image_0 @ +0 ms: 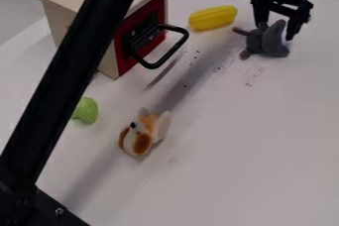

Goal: Moved the doll to the lower part of te table

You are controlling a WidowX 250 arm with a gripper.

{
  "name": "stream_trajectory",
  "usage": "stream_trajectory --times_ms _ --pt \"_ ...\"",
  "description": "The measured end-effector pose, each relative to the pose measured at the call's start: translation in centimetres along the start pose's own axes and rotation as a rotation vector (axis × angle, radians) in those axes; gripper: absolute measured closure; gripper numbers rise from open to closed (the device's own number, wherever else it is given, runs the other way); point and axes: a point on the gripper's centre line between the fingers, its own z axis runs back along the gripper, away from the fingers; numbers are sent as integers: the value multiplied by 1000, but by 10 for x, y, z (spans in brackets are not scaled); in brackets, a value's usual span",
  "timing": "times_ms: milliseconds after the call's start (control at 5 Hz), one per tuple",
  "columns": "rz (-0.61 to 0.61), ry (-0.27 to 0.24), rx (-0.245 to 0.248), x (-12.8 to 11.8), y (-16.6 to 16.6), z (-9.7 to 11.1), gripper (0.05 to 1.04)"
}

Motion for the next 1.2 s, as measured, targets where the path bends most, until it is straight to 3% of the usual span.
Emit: stream_trajectory --times_ms 200,400,600,1200 --pt "-18 -89 48 2 -9 36 83" --pt "-15 -128 60 3 -17 51 83" --pt "-5 -93 72 -8 -16 42 83" --pt "-1 -68 85 -22 -10 39 83"
